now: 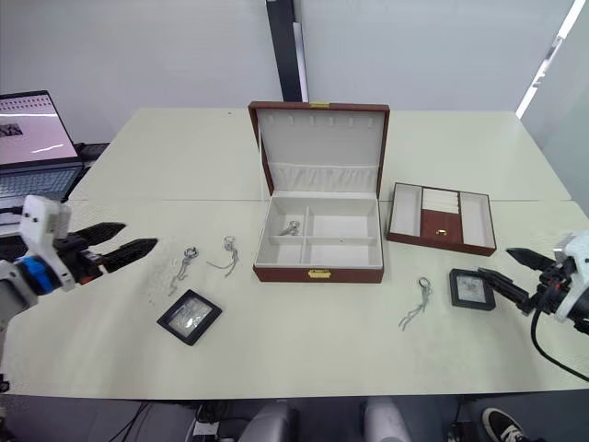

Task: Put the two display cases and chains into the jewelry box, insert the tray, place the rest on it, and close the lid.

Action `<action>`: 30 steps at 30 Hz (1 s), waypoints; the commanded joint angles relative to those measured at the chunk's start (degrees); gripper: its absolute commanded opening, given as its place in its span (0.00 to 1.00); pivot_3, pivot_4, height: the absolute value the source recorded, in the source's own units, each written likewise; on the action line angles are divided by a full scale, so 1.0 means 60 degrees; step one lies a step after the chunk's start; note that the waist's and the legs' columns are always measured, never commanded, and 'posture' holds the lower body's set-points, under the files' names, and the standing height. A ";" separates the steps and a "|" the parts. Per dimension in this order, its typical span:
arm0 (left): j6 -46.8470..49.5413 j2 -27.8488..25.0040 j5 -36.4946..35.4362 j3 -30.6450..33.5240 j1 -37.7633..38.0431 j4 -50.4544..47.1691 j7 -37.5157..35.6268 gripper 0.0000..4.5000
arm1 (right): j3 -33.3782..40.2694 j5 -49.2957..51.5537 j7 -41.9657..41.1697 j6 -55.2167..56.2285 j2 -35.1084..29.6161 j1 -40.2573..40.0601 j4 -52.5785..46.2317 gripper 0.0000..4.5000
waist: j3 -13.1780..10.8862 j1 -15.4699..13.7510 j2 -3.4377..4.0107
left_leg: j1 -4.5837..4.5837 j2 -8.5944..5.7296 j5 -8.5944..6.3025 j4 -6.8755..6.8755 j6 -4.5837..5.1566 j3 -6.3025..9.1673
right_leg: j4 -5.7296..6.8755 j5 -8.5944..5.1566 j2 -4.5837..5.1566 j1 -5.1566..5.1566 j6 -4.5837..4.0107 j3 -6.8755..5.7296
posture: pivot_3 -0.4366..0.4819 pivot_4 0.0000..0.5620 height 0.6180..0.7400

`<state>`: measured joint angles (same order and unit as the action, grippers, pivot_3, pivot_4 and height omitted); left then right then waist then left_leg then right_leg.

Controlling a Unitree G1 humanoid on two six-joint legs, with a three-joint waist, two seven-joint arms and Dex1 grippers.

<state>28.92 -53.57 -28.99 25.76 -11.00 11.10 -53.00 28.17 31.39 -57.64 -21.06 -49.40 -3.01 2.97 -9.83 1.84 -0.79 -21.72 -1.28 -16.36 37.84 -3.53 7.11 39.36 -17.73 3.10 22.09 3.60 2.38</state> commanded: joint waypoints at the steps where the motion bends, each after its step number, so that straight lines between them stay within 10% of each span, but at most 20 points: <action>1: -0.0692 -0.0324 0.0333 0.0759 0.0180 0.0593 0.0208 0.99 | 0.0316 -0.0314 -0.0100 0.0713 -0.0100 0.0101 0.0716 1.00 | 0.0000 0.0003 0.0000 | 0.0001 0.0000 0.0000 -0.0001 0.0000 -0.0003 | 0.0000 0.0000 0.0000 0.0000 0.0000 0.0002 | 0.48 0.27 1.00; 30: -0.2340 0.0609 0.0885 0.1431 0.1314 0.1509 0.1705 0.99 | 0.0127 -0.0943 0.0142 0.2802 0.0210 0.1205 0.3632 1.00 | 0.0000 0.0015 0.0003 | 0.0011 0.0004 -0.0001 -0.0005 0.0001 -0.0014 | 0.0006 0.0003 0.0005 -0.0001 -0.0003 0.0010 | 0.48 0.27 1.00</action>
<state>15.49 -49.68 -23.45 33.86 -2.71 21.99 -42.97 27.96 25.37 -56.37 -5.18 -47.43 3.71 26.22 -9.83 1.94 -0.77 -21.65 -1.25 -16.37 37.81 -3.52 7.02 39.40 -17.71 3.13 22.09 3.58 2.44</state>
